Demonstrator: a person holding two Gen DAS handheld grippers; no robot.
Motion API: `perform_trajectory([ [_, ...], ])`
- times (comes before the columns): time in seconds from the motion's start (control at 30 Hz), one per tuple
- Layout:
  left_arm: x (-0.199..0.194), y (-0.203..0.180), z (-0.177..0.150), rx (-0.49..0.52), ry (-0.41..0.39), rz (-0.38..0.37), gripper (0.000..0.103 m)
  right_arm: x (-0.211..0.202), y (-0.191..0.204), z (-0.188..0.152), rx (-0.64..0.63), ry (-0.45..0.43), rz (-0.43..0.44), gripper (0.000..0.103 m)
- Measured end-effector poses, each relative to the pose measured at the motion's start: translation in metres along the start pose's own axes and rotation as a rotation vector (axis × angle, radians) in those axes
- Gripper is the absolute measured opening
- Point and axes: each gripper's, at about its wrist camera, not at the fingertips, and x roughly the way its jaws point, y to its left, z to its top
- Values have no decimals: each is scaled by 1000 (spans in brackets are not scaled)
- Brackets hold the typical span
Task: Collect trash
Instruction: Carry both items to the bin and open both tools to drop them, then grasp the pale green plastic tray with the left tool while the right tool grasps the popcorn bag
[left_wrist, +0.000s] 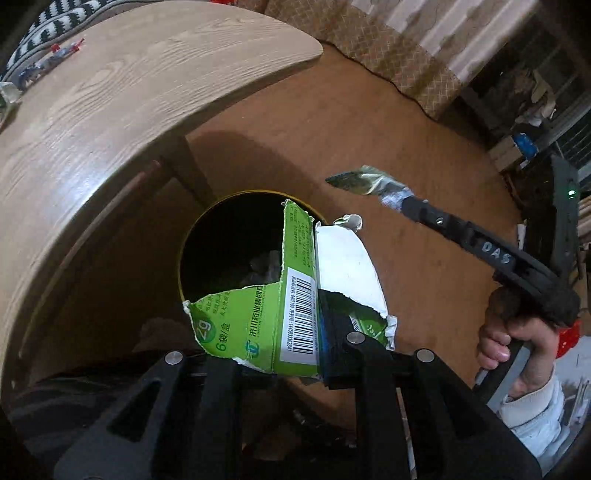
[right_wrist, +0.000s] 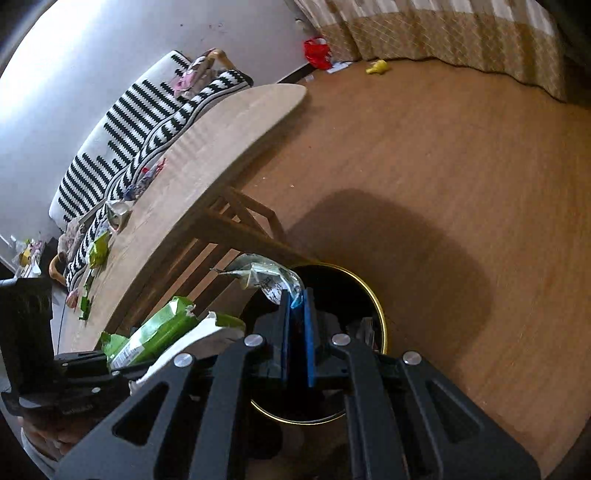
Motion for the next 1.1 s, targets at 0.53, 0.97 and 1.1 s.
perform_trajectory([
  [0.53, -110, 63, 3, -115, -332, 285, 97, 18, 17, 13, 42, -88, -315, 97],
  [0.97, -181, 263, -56, -425, -337, 606, 97, 79, 271, 46, -360, -91, 51, 97],
  [1.1, -171, 285, -48, -407, -328, 601, 97, 102, 345, 41, -470, -87, 115, 97],
])
